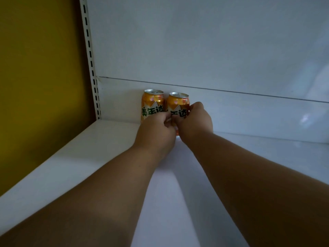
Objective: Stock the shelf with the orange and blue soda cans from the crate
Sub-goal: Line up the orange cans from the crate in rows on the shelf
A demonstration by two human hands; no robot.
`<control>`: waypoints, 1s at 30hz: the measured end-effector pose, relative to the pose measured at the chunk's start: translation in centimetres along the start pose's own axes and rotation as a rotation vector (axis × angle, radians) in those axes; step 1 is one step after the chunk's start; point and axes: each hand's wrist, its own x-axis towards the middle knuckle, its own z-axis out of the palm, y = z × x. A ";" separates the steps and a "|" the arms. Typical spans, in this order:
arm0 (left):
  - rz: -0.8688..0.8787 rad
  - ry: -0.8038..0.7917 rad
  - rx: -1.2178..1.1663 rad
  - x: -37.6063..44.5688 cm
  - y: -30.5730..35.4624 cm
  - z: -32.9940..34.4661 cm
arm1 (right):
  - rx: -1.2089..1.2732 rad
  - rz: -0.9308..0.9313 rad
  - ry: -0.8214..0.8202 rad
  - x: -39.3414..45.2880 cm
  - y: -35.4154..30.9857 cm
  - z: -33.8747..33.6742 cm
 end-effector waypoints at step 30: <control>0.161 0.121 0.215 -3.9 6.0 -2.2 | -0.058 -0.162 0.079 -7.9 -3.9 -6.7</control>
